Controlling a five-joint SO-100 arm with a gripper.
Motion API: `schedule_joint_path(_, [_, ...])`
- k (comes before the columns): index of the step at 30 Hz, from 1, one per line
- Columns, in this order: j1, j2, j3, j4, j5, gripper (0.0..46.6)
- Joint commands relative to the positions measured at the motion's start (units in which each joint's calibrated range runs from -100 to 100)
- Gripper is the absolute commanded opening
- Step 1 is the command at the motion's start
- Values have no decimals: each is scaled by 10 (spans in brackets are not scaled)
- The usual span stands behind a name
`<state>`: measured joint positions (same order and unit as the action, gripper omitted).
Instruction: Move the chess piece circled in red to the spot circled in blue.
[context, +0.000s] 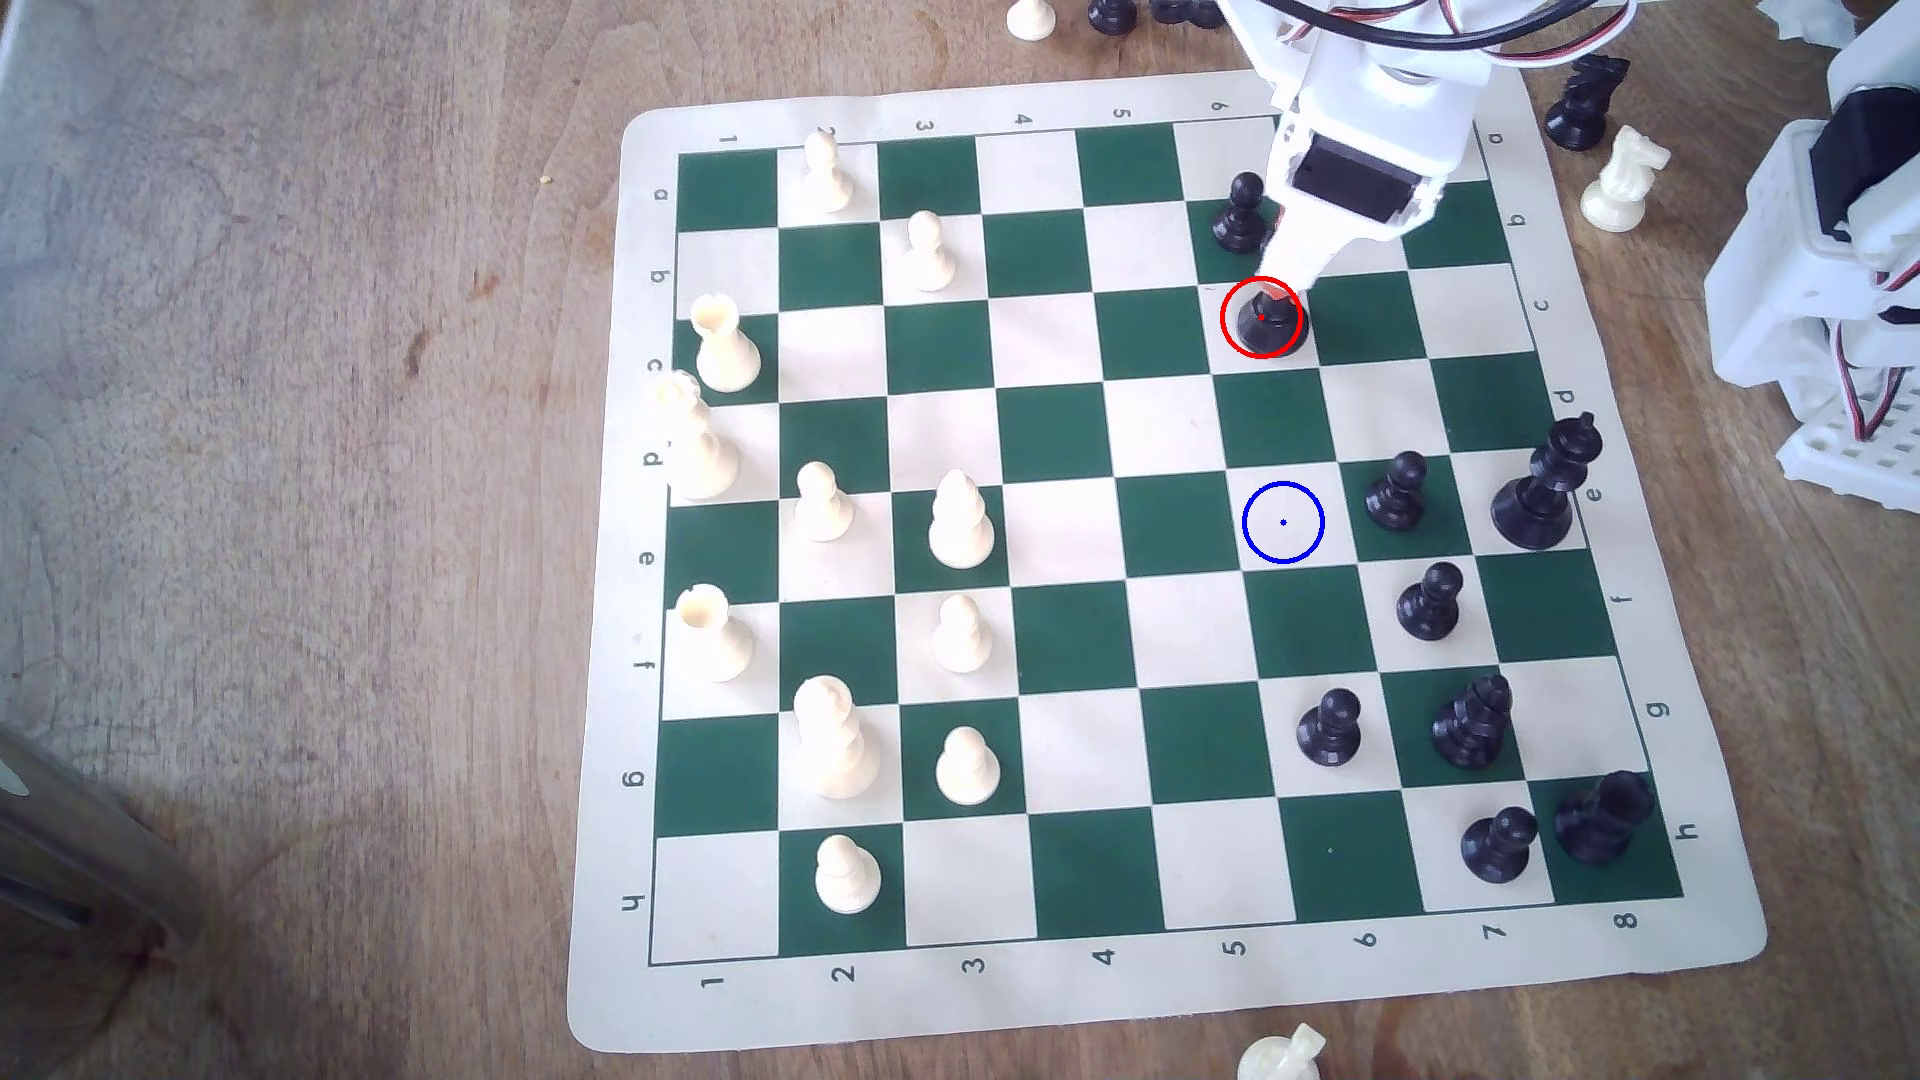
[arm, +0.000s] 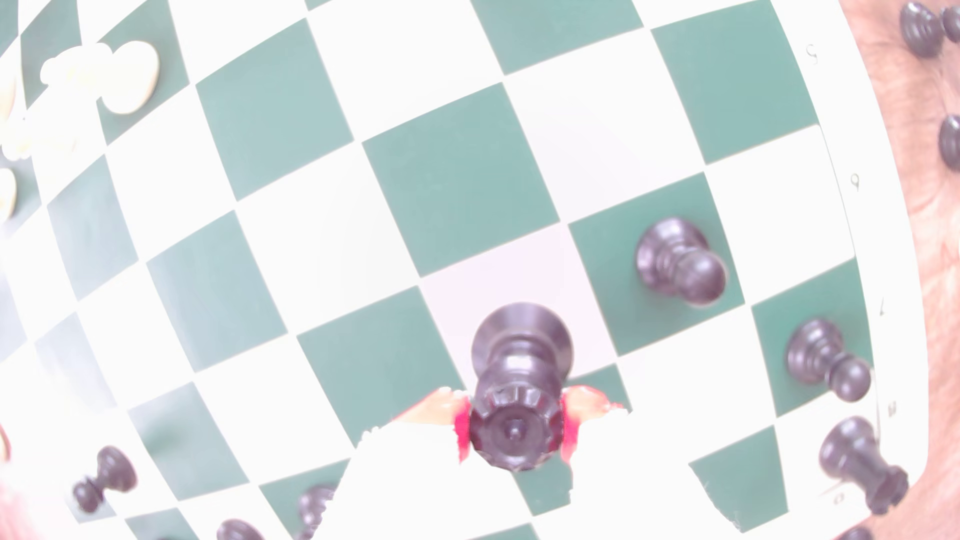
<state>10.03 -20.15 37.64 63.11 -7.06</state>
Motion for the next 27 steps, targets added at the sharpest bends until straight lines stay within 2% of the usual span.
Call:
schedule_joint_path(1, [-4, -33, -144, 82, 3, 2])
schedule_joint_path(4, [-22, -40, -244, 163, -1, 2])
schedule_joint_path(7, [-41, -50, -286, 190, -9, 2])
schedule_joint_path(12, [-113, -46, -359, 235, -34, 2])
schedule_joint_path(13, [-140, -46, -358, 235, -44, 2])
schedule_joint_path(18, [-188, -20, -303, 207, -61, 2])
schedule_joint_path(27, [-195, 30, -186, 133, -69, 2])
